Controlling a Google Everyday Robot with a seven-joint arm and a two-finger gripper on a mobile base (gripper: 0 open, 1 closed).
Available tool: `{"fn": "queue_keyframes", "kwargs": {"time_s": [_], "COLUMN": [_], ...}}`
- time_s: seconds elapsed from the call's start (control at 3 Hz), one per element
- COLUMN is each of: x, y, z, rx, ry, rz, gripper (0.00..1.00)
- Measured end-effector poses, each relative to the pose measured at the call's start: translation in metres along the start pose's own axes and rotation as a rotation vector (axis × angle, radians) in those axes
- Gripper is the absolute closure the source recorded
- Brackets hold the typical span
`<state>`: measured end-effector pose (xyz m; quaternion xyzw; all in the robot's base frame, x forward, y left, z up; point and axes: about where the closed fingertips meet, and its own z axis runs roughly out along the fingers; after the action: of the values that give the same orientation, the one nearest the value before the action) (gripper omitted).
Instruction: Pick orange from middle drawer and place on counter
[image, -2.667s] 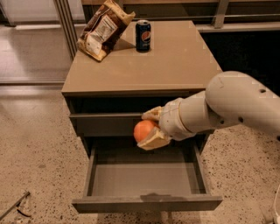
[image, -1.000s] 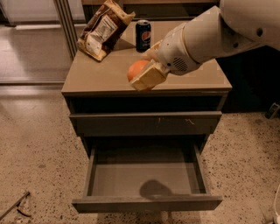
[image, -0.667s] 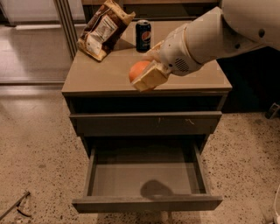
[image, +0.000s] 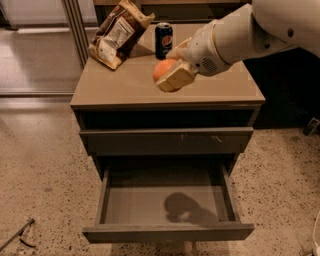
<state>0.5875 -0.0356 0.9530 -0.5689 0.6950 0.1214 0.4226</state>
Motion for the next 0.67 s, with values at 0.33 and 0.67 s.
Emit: {"fn": "queue_keyframes", "kwargs": {"time_s": [0.33,0.67], "x": [0.009,0.022], "y": [-0.046,-0.088], "z": [0.015,0.034], "rx": [0.035,0.049], "ry": [-0.021,-0.037], "rz": [-0.019,-0.032], "gripper": [1.0,1.0]}}
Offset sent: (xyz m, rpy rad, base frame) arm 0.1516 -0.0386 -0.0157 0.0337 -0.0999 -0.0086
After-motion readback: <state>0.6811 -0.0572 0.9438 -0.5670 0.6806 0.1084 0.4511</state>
